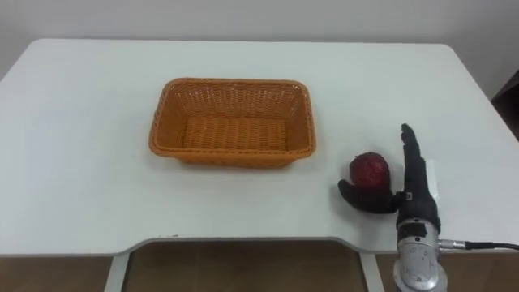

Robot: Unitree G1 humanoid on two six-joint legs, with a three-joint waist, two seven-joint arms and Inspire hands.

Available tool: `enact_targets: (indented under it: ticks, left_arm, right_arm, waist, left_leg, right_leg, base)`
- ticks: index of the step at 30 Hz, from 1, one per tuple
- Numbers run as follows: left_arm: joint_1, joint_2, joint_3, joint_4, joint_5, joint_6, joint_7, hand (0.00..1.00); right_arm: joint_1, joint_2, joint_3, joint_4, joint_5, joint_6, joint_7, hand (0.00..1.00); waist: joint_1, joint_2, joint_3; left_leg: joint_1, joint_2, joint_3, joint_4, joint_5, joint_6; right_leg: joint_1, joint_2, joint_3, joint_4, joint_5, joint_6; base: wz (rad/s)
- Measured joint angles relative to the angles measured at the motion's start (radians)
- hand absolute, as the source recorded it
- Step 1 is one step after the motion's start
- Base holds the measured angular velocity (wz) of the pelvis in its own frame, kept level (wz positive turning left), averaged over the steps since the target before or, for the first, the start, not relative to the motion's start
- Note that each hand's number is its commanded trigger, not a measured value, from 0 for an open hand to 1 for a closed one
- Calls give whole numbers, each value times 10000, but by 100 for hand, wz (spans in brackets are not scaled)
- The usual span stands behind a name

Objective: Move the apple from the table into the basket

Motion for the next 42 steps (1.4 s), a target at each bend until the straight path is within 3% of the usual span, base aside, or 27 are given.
enact_targets:
  ticks: [6,7,8,16,21,25,37,42]
  left_arm:
    - [-87,70,-23,95,17,24,24,0]
    - [-89,76,-22,96,29,27,22,0]
    - [-92,77,-21,96,62,35,17,0]
    - [-95,94,-17,92,460,103,-14,0]
    - [-152,95,-20,87,472,108,2,0]
    - [-158,96,-22,87,464,175,30,0]
    - [-125,65,-206,97,467,323,68,0]
    - [-88,-29,-205,92,465,316,71,0]
  right_arm:
    - [62,2,190,246,-1045,-29,136,0]
    - [70,2,179,343,-1121,-48,136,10]
    - [103,2,166,436,-1117,-111,134,100]
    - [160,-9,157,499,-1665,-284,-6,100]
    - [169,-96,-5,510,-3096,-203,-402,100]
    - [143,-93,-5,508,-3271,-22,-663,100]
    - [22,9,25,819,-1953,-21,-520,100]
    - [23,18,-56,766,-1103,-20,-551,100]
  waist:
    - [39,-75,-2]
    - [36,-92,-13]
    - [31,-107,-31]
    - [38,-103,-30]
    - [158,-62,-52]
    - [186,-38,-72]
    - [198,-21,-62]
    - [184,98,-67]
  left_leg:
    - [-21,-8,-15,1,0,0]
    - [-17,-8,-21,1,0,0]
    - [-15,-5,-25,-1,0,0]
    - [-21,-6,-92,41,-1,0]
    - [-36,-3,-251,47,-3,-3]
    - [-24,-7,-289,49,-3,-3]
    - [152,-12,-268,47,-2,-1]
    - [126,-16,-261,48,-3,-1]
  right_leg:
    - [30,-6,-65,-53,1,-1]
    - [58,-3,-74,-108,14,0]
    - [96,4,-84,-178,45,0]
    - [138,-1,-169,-163,56,5]
    - [125,8,-252,-171,57,2]
    - [143,6,-287,-175,57,2]
    - [359,-10,-282,-175,58,2]
    - [361,-13,-249,-187,60,-3]
  base:
    - [2]
    - [4]
    - [0]
    - [3]
    - [5]
    - [3]
    - [0]
    - [0]
